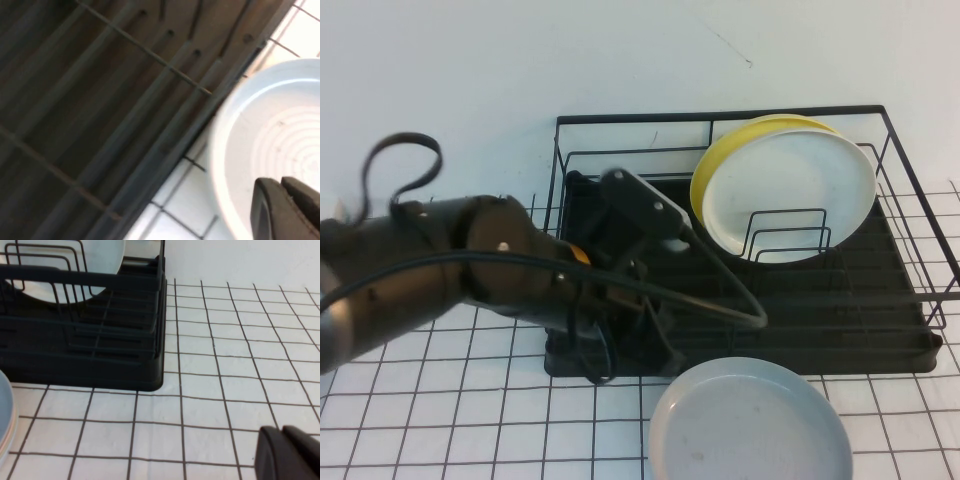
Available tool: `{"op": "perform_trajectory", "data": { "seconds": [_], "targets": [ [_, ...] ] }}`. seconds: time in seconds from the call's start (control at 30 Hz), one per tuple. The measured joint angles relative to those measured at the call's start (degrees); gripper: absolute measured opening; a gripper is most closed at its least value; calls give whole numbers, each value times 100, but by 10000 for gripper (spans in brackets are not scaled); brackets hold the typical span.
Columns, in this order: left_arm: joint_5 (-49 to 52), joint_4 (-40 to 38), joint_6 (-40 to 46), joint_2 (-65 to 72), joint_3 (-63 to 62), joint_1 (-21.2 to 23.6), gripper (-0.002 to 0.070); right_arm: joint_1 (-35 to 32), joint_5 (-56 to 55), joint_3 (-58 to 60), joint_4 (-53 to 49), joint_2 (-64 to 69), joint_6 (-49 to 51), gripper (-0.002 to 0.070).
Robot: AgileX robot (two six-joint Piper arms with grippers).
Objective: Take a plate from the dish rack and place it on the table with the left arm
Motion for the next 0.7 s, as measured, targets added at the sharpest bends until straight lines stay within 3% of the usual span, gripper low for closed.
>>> {"op": "perform_trajectory", "data": {
  "seconds": [0.3,0.4,0.6,0.7],
  "targets": [
    [-671,1404,-818,-1595,21,0,-1,0,0,0,0,0,0,-2],
    [-684,1405,-832,-2085,21,0,-1,0,0,0,0,0,0,-2],
    [-684,697,-855,-2608,21,0,-1,0,0,0,0,0,0,-2],
    [-509,955,-831,-2738,21,0,-1,0,0,0,0,0,0,-2]
  ]
}}
